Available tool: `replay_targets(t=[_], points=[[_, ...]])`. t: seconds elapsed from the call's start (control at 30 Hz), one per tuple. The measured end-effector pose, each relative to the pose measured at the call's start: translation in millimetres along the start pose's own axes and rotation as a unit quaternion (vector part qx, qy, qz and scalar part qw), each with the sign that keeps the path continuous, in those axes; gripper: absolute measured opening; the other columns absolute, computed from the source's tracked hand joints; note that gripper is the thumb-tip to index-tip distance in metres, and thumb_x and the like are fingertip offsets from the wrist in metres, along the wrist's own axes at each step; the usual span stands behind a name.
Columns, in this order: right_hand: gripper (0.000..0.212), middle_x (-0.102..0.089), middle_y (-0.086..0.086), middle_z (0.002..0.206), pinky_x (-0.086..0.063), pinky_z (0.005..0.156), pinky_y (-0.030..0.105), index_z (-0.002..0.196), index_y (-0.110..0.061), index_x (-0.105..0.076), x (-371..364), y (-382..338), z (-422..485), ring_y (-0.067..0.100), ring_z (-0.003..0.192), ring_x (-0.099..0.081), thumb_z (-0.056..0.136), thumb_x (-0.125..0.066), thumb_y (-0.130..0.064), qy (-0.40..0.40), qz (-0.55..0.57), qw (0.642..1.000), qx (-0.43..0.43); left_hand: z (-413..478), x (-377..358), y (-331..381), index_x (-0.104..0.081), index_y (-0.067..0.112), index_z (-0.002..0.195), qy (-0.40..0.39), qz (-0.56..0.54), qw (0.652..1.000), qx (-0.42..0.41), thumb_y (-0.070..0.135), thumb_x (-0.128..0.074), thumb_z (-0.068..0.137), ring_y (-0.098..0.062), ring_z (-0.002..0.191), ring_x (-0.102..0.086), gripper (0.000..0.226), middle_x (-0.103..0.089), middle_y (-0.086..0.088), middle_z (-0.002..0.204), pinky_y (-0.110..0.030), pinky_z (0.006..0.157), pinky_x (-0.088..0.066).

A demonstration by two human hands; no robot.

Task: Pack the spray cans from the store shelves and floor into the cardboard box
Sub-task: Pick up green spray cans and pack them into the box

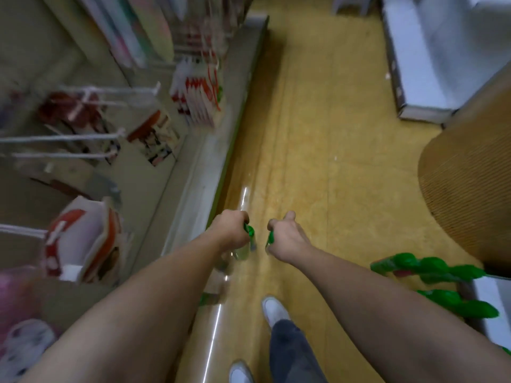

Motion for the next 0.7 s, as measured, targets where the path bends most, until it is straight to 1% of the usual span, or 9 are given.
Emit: replay_targets(t=[0.07,0.13,0.17,0.23,0.3,0.4,0.47,0.6,0.7], points=[[0.039,-0.031,0.012,0.133,-0.059,0.075,0.038,0.127,-0.021,-0.060,36,-11,-23,0.027,0.083,-0.057,0.089,-0.069,-0.014,0.018,0.000,1.000,-0.006,-25,34,17,-0.060,0.021,0.132,0.002,0.014,1.000,-0.013,0.019,-0.075,0.085,-0.022,0.102,-0.063,0.050,-0.060,-0.004,0.119,-0.033,0.083,-0.060],[0.038,-0.036,0.011,0.130,-0.058,0.078,0.037,0.124,-0.021,-0.063,75,-25,-49,0.027,0.088,-0.058,0.087,-0.069,-0.015,0.036,0.002,0.999,0.004,-54,71,36,-0.060,0.021,0.132,0.007,0.033,0.999,-0.030,0.019,-0.075,0.084,-0.022,0.099,-0.065,0.050,-0.060,-0.003,0.115,-0.035,0.083,-0.062],[0.037,-0.041,0.011,0.128,-0.057,0.083,0.036,0.122,-0.020,-0.065,96,-32,-62,0.028,0.096,-0.059,0.086,-0.070,-0.018,0.044,-0.002,0.999,0.014,-69,90,46,-0.060,0.021,0.131,0.009,0.039,0.999,-0.037,0.019,-0.074,0.085,-0.021,0.095,-0.065,0.048,-0.059,-0.002,0.110,-0.035,0.078,-0.062],[0.036,-0.056,0.011,0.121,-0.056,0.088,0.035,0.119,-0.018,-0.067,136,-48,-87,0.027,0.107,-0.060,0.084,-0.072,-0.023,0.068,-0.002,0.997,0.034,-100,128,64,-0.061,0.021,0.126,0.016,0.044,0.998,-0.047,0.019,-0.073,0.087,-0.016,0.082,-0.066,0.040,-0.058,0.000,0.098,-0.029,0.062,-0.060],[0.034,-0.065,0.010,0.112,-0.060,0.085,0.038,0.114,-0.017,-0.069,175,-63,-110,0.027,0.103,-0.064,0.080,-0.072,-0.022,0.094,0.017,0.995,0.040,-131,163,80,-0.062,0.019,0.121,0.034,0.050,0.997,-0.051,0.020,-0.072,0.089,-0.016,0.077,-0.065,0.033,-0.058,-0.001,0.094,-0.026,0.054,-0.056],[0.036,-0.067,0.007,0.103,-0.063,0.074,0.039,0.106,-0.016,-0.069,228,-85,-145,0.025,0.091,-0.066,0.073,-0.079,-0.024,0.110,0.020,0.992,0.057,-174,207,99,-0.059,0.021,0.115,0.064,0.049,0.996,-0.045,0.020,-0.071,0.091,-0.017,0.078,-0.065,0.027,-0.056,-0.002,0.095,-0.025,0.053,-0.057],[0.038,-0.066,0.006,0.100,-0.064,0.070,0.040,0.104,-0.016,-0.069,258,-97,-167,0.025,0.088,-0.066,0.069,-0.083,-0.023,0.114,0.019,0.990,0.075,-200,231,110,-0.059,0.020,0.118,0.085,0.043,0.995,-0.033,0.018,-0.070,0.092,-0.019,0.082,-0.064,0.028,-0.056,-0.003,0.097,-0.028,0.056,-0.060],[0.044,-0.064,0.007,0.100,-0.063,0.062,0.039,0.109,-0.016,-0.068,300,-116,-194,0.025,0.083,-0.065,0.068,-0.083,-0.018,0.103,0.022,0.987,0.126,-244,266,121,-0.057,0.018,0.123,0.130,0.009,0.991,-0.014,0.015,-0.070,0.092,-0.020,0.085,-0.063,0.034,-0.055,-0.004,0.101,-0.030,0.060,-0.062],[0.037,-0.066,0.007,0.100,-0.061,0.057,0.036,0.104,-0.016,-0.070,322,-129,-205,0.025,0.084,-0.065,0.070,-0.083,-0.019,0.095,0.008,0.980,0.176,-273,282,121,-0.057,0.016,0.124,0.170,-0.004,0.986,0.002,0.014,-0.069,0.093,-0.021,0.088,-0.064,0.034,-0.056,-0.005,0.105,-0.034,0.066,-0.064]])
Point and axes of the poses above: each hand's wrist, its own z-axis towards the middle knuckle, its own x-axis out of the back of the hand, y = z × x, the point moved 2 cm from there along z, towards the middle knuckle
